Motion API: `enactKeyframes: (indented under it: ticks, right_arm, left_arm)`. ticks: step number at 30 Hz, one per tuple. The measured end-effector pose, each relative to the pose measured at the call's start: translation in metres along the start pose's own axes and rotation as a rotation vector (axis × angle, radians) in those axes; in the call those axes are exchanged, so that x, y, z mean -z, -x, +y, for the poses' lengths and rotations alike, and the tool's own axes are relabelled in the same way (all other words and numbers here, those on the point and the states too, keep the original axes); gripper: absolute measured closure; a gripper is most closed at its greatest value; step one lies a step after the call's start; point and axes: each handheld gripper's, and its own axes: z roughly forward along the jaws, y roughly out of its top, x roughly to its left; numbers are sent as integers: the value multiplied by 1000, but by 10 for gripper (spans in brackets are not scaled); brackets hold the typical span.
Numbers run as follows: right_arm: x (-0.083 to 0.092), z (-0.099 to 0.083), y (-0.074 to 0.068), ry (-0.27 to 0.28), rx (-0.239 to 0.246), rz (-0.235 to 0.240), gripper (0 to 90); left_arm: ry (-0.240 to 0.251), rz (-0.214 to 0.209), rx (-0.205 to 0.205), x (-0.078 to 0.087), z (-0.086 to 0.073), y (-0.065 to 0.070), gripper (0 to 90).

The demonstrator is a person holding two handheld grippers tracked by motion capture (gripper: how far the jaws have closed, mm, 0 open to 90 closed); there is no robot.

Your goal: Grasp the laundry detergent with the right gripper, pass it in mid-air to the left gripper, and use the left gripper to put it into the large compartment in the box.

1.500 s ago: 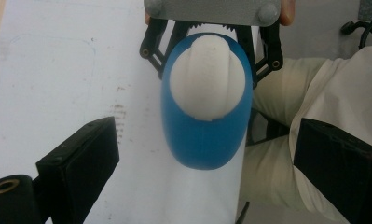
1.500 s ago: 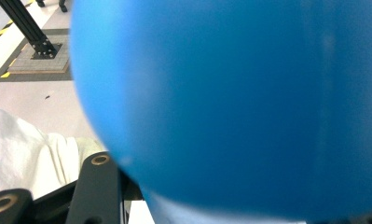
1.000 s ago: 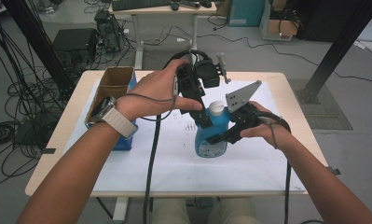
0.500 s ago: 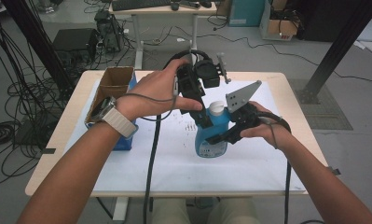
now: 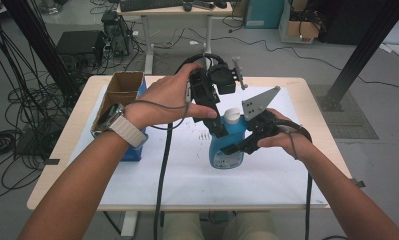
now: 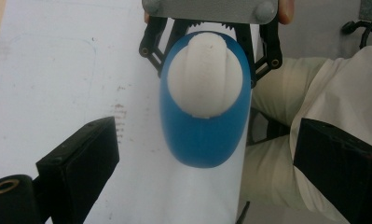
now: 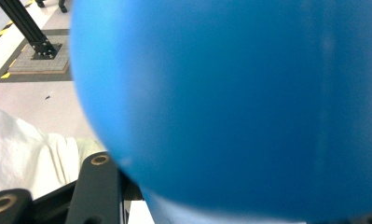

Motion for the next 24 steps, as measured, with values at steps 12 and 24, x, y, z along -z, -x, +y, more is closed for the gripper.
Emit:
enactKeyframes:
  ticks: [12,24]
  right_arm:
    - [1,-1,1,0,-1,0,435]
    - [1,-1,1,1,-3,-4,436]
  left_arm:
    - [4,-4,0,-1,-1,-2,71]
    - [0,-7,0,-1,0,-2,72]
